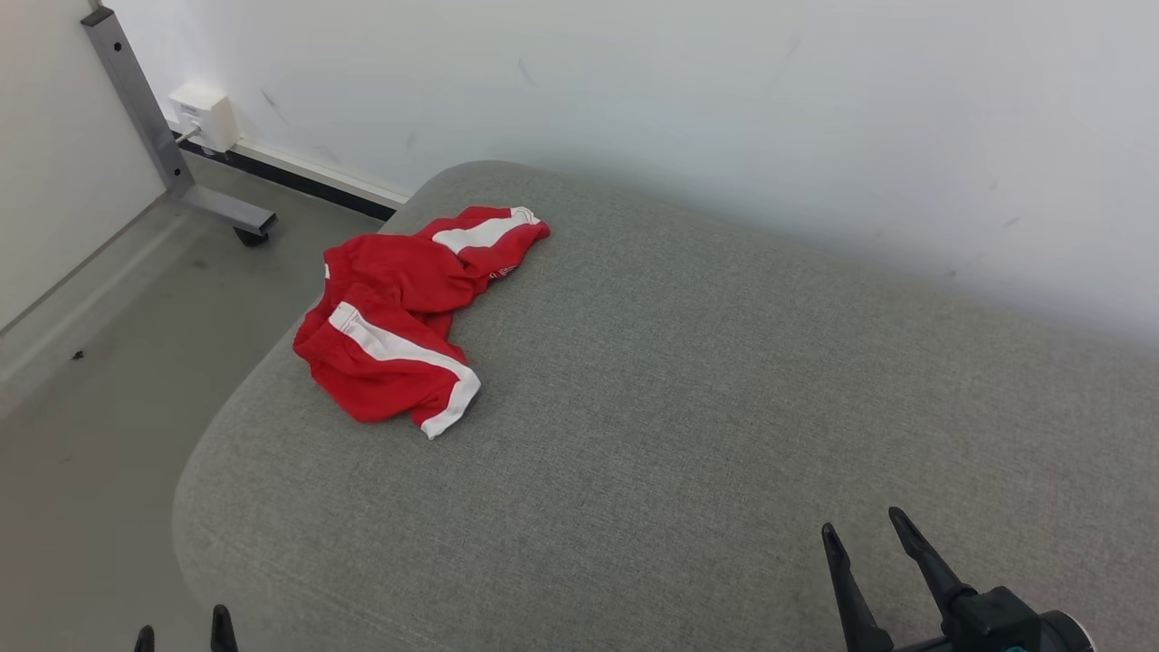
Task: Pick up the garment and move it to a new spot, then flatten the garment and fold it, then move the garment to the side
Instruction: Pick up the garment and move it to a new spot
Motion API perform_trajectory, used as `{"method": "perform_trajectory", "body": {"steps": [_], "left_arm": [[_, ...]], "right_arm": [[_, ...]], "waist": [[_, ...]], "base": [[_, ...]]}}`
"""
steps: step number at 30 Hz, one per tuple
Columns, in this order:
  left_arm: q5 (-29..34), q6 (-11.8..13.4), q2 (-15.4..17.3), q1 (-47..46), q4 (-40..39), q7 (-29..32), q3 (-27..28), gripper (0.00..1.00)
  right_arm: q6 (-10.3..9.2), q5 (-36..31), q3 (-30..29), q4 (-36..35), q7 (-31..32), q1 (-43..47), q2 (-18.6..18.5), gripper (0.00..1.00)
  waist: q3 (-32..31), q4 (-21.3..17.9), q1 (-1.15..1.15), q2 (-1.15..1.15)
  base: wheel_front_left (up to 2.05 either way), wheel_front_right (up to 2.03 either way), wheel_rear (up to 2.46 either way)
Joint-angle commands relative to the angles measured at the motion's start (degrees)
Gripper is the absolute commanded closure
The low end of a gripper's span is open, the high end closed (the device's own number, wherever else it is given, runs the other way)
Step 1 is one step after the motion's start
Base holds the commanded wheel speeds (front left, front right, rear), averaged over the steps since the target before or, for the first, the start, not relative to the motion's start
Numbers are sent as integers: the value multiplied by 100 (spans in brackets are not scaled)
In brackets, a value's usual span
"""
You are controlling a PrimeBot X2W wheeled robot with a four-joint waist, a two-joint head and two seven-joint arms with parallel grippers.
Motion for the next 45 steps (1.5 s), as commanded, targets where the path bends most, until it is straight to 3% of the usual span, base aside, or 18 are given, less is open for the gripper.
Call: {"method": "perform_trajectory", "body": {"steps": [1,12,19,25,31,34,37,45], "left_arm": [[-26,0,-1,-37,30,-16,38,0],[-265,-32,-2,-526,701,-16,80,0],[-366,-87,304,-1857,1638,69,-63,0],[-784,-96,768,-3148,2302,877,76,0],[-1375,38,1341,-4236,2766,2226,475,0],[-1705,213,1665,-4553,2944,3168,705,0],[-1925,540,1932,-4786,2967,3872,926,0],[-2143,1137,2523,-4813,2678,4961,1311,0]], "right_arm": [[-17,60,5,0,-13,2,-11,0],[-17,143,59,56,-53,-86,98,0],[-17,40,53,-141,-6,-321,-18,0],[-17,-44,189,-337,103,-608,-93,0],[-17,-59,396,-516,137,-974,-122,0],[-17,-67,412,-555,118,-1083,-92,0],[-17,-59,456,-563,95,-1167,-35,0],[-17,-126,497,-593,-3,-1316,90,0]], "waist": [[36,-32,1,0],[156,-374,1,0],[579,-720,1,0],[1044,-1201,1,0],[1612,-1898,1,0],[1833,-2197,1,0],[2039,-2498,1,0],[2450,-3175,1,0]], "base": [[0,0,0],[0,0,0],[0,0,0],[0,0,0],[0,0,0],[0,0,0],[0,0,0],[0,0,0]]}}
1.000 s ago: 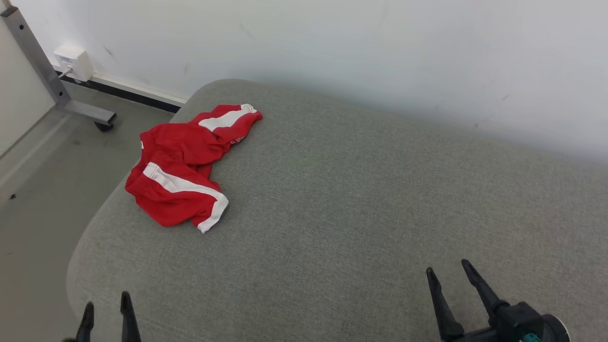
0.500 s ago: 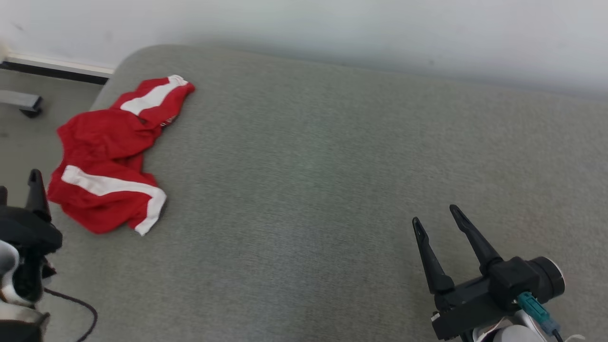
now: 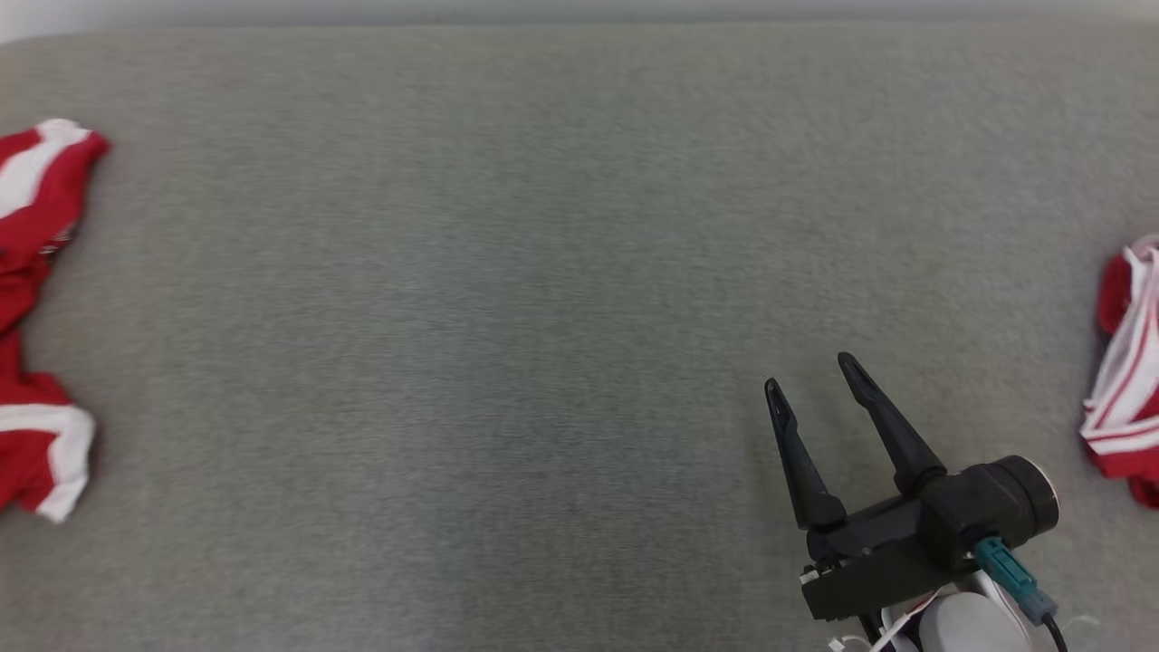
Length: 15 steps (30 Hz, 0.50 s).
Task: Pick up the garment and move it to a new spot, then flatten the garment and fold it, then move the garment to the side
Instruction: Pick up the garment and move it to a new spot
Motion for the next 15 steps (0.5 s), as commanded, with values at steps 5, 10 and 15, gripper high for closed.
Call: {"method": "perform_trajectory", "body": {"steps": [5,10,15], "left_arm": [[230,434,388,410,-108,833,-55,0],[292,778,535,881,-323,1699,-109,0],[226,975,373,1289,-692,2118,-121,63]], "right_arm": [[-17,-51,-46,-46,-76,-90,73,0],[-17,-21,-94,-4,-105,-9,74,0],[-17,-8,-81,15,-121,-31,87,0]], "waist": [[664,-853,-1,-1],[607,-922,-1,-1],[492,-854,-1,-1]], "base": [[0,0,0],[0,0,0],[0,0,0]]}}
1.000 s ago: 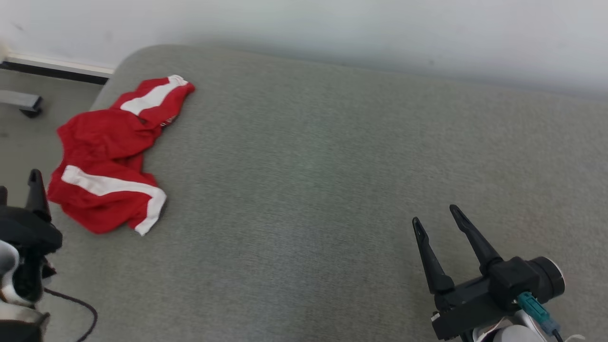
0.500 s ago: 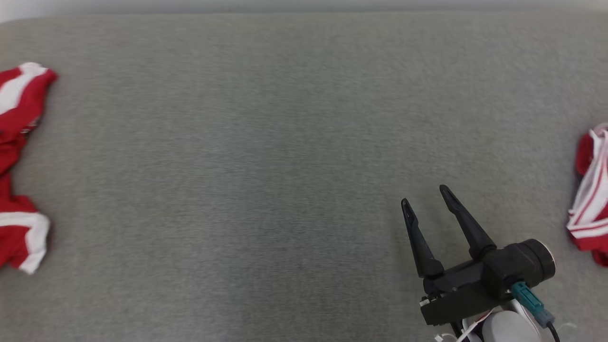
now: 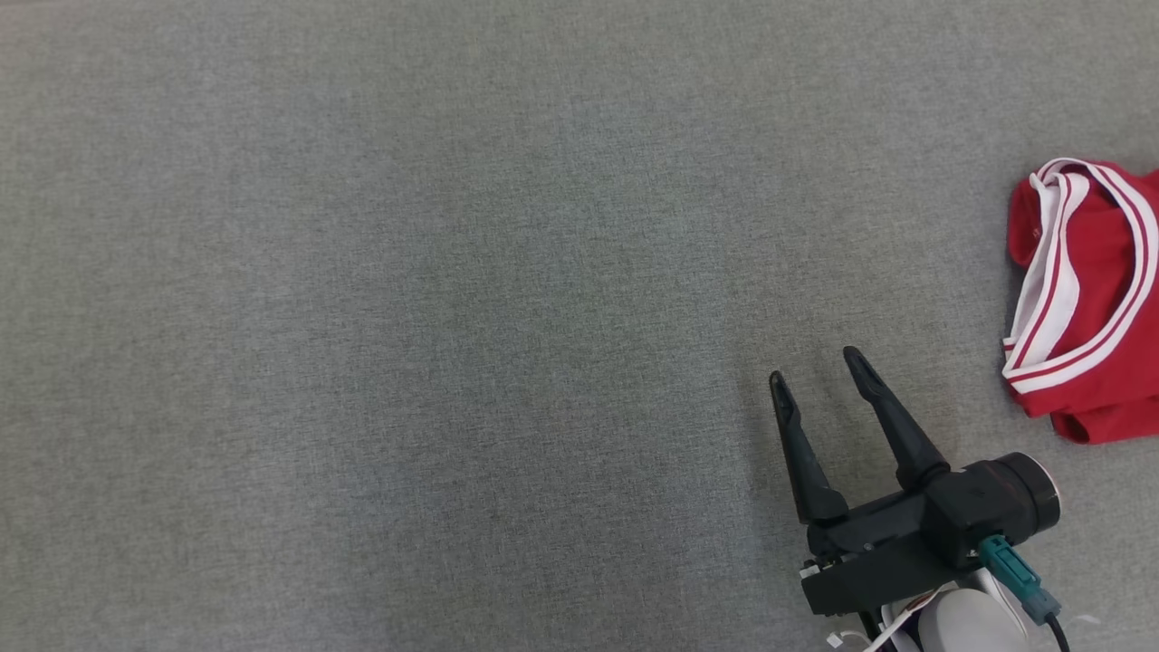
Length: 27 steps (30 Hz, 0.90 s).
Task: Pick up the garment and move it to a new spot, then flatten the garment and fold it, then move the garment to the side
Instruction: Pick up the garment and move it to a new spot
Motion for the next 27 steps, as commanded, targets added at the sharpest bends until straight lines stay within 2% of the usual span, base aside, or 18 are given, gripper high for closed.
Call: {"method": "perform_trajectory", "body": {"steps": [1,8,10,14,17,21,27], "left_arm": [[-98,-20,-184,232,-6,75,-35,100],[-183,-354,-58,236,-118,-278,62,100],[-277,-564,-37,98,-48,-502,98,100],[-546,-1143,-37,-314,35,-1078,154,100],[-613,-1535,-36,-673,-27,-1345,4,100],[-607,-1819,-252,-1367,-583,-1463,-472,100],[-670,-1972,-818,-1956,-1399,-1519,-1160,100]], "right_arm": [[-17,16,19,9,-32,1,18,0],[-17,69,59,100,-37,10,-13,0],[-17,86,75,149,-38,42,-18,0],[-17,151,105,245,-49,90,-9,0],[-17,189,118,298,-50,136,13,0],[-17,273,134,421,-62,263,46,0],[-17,351,150,481,-72,397,58,0]], "waist": [[-66,53,0,-1],[-347,204,0,-1],[-490,256,0,-1],[-813,342,0,-1],[-1050,395,0,-1],[-1434,452,0,-1],[-1816,357,0,-1]], "base": [[0,0,0],[0,0,0],[0,0,0],[0,0,0],[0,0,0],[0,0,0],[0,0,0]]}}
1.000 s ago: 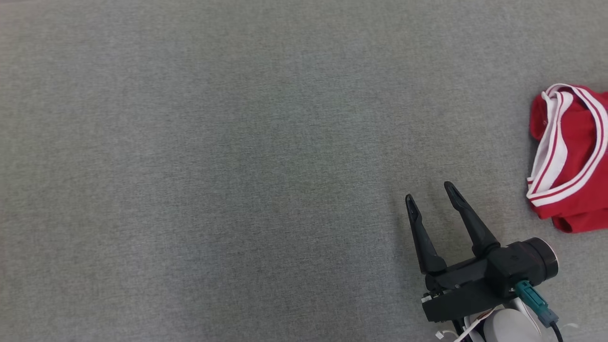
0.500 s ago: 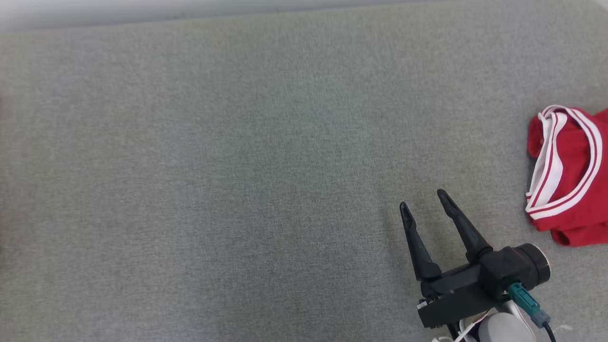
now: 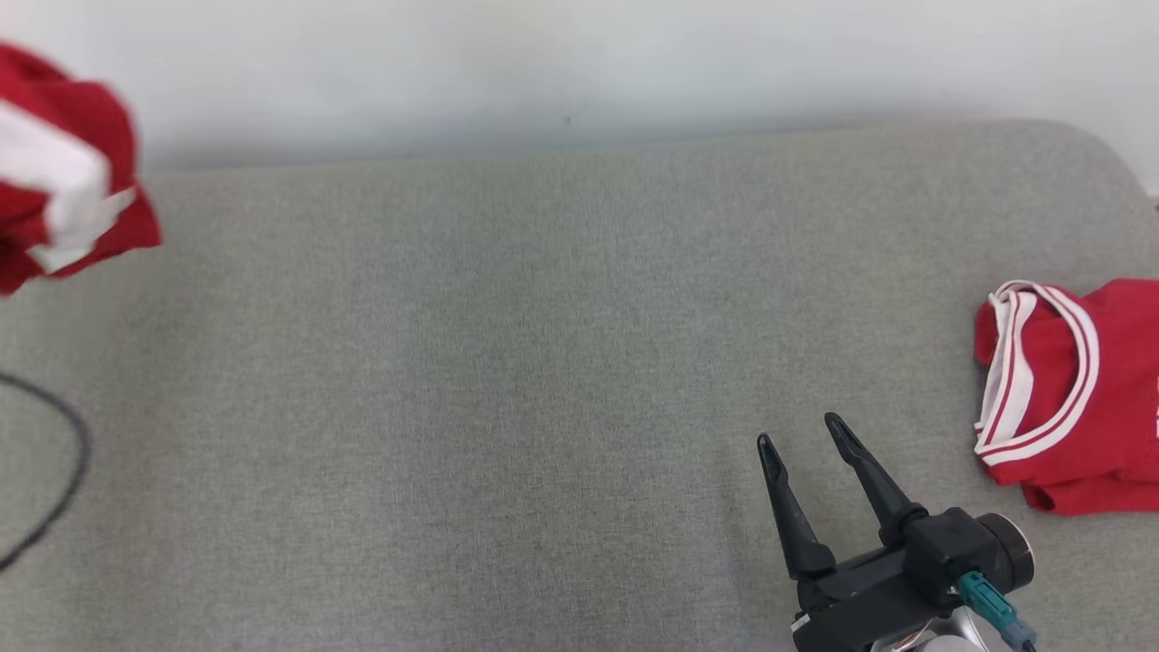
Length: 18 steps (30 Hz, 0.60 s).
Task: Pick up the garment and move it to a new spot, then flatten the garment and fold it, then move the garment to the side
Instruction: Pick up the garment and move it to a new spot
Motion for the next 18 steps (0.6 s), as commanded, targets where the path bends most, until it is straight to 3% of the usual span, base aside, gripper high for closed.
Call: {"method": "perform_trajectory", "body": {"steps": [1,10,18], "left_arm": [[-78,-43,-205,-138,-320,13,-173,100],[-563,54,-1400,87,-2016,611,-1222,100],[-428,-12,-1925,697,-2242,608,-2190,100]], "right_arm": [[-17,38,-14,-18,-33,86,0,0],[-17,58,-48,-97,8,178,-39,0],[-17,49,-67,-228,30,125,14,0]], "waist": [[-314,-61,1,0],[-439,-490,1,0],[-157,-1091,1,0]], "base": [[0,0,0],[0,0,0],[0,0,0]]}}
